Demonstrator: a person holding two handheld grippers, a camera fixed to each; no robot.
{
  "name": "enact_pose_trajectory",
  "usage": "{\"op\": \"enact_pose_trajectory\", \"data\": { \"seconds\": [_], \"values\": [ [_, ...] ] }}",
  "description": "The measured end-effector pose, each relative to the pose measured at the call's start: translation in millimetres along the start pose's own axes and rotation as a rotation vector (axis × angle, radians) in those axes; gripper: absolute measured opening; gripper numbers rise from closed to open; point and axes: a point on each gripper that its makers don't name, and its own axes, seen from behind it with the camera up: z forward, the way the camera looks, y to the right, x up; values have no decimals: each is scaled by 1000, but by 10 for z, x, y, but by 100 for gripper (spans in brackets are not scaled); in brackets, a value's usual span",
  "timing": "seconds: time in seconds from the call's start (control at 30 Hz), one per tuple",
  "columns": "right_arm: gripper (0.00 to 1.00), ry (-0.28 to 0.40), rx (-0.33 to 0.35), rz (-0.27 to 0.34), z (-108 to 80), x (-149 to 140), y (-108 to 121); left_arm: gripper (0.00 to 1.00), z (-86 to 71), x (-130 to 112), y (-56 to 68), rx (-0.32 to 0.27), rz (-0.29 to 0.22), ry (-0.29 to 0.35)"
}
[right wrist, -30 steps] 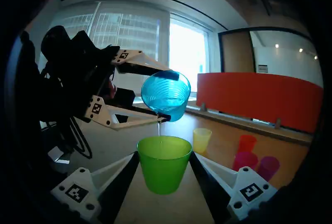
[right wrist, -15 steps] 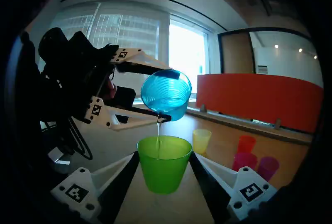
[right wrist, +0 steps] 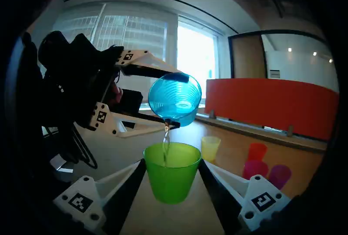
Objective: Pour water
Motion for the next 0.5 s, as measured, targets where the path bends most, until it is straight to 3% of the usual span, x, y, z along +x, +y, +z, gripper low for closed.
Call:
{"op": "enact_pose_trajectory", "data": {
  "seconds": [0.5],
  "values": [
    [91,0,-3,-3,-5,-3,-1,86,6,47,-12,6,32,1]
  ]
}}
